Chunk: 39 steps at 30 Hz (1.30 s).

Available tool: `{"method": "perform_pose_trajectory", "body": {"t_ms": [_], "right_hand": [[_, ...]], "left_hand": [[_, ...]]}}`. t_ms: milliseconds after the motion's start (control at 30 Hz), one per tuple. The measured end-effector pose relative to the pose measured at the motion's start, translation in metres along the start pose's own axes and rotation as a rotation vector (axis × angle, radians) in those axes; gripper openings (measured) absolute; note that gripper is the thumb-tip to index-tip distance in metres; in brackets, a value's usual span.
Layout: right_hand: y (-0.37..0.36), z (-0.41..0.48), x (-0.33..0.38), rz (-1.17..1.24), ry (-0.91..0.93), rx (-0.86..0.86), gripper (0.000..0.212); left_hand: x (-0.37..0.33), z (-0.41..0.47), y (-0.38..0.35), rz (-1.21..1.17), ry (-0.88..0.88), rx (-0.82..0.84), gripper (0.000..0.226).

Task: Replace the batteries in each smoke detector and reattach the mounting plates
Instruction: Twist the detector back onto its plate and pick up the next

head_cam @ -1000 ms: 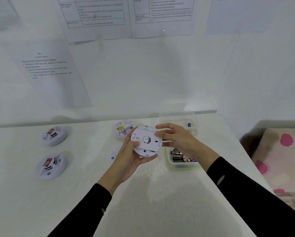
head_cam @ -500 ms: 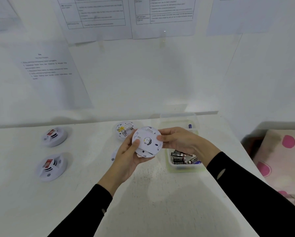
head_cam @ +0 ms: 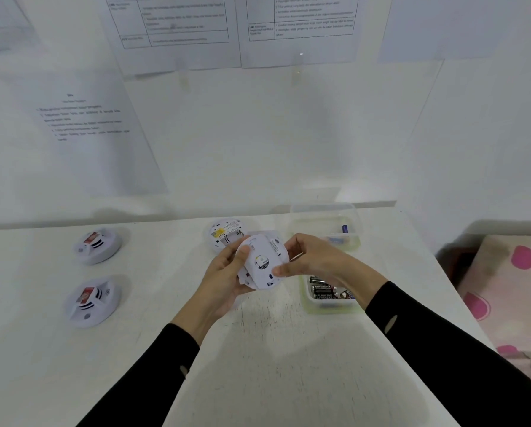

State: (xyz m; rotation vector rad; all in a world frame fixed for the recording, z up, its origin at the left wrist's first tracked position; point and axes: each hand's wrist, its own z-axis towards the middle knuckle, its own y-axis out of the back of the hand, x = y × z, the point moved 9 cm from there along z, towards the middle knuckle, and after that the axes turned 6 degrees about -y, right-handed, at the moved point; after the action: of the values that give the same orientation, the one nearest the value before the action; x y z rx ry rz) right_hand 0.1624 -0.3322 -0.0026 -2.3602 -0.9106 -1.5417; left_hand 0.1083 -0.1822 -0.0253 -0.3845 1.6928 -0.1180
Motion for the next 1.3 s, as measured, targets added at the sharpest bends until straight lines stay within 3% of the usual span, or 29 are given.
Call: {"method": "perform_pose_trajectory", "body": {"t_ms": [100, 233, 300, 367, 500, 667, 900, 1000, 1133, 1233, 1300], "right_hand": [[-0.001, 0.005, 0.012, -0.053, 0.123, -0.096, 0.047], [-0.013, -0.001, 0.052, -0.299, 0.608, -0.360, 0.035], [-0.036, -0.002, 0.064, -0.478, 0.833, -0.406, 0.033], [-0.058, 0.007, 0.066, -0.604, 0.921, -0.389, 0.037], [-0.071, 0.040, 0.060, -0.568, 0.806, -0.313, 0.057], [-0.050, 0.068, 0.044, -0.415, 0.599, -0.451, 0.049], [-0.042, 0.094, 0.007, -0.436, 0.372, -0.547, 0.041], [-0.041, 0.097, 0.000, -0.433, 0.319, -0.559, 0.039], [-0.040, 0.099, -0.005, -0.442, 0.285, -0.572, 0.037], [-0.038, 0.101, -0.009, -0.445, 0.240, -0.569, 0.034], [-0.038, 0.102, -0.009, -0.444, 0.232, -0.569, 0.033]], "left_hand": [[-0.010, 0.002, 0.005, -0.039, -0.004, 0.041, 0.039], [-0.015, 0.003, 0.027, -0.120, 0.221, 0.046, 0.061], [-0.019, 0.006, 0.048, -0.085, 0.279, 0.000, 0.062], [-0.026, 0.012, 0.068, -0.013, 0.259, -0.005, 0.053], [-0.036, 0.027, 0.119, -0.009, 0.182, -0.080, 0.030], [-0.040, 0.058, 0.189, 0.034, 0.139, -0.212, 0.019], [-0.020, 0.087, 0.224, 0.053, 0.157, -0.326, 0.015], [-0.010, 0.096, 0.240, 0.191, 0.121, -0.404, 0.025], [-0.015, 0.092, 0.252, 0.636, 0.057, -0.432, 0.039], [-0.018, 0.085, 0.247, 0.884, 0.058, -0.421, 0.066], [-0.021, 0.084, 0.240, 0.979, 0.034, -0.391, 0.096]]}}
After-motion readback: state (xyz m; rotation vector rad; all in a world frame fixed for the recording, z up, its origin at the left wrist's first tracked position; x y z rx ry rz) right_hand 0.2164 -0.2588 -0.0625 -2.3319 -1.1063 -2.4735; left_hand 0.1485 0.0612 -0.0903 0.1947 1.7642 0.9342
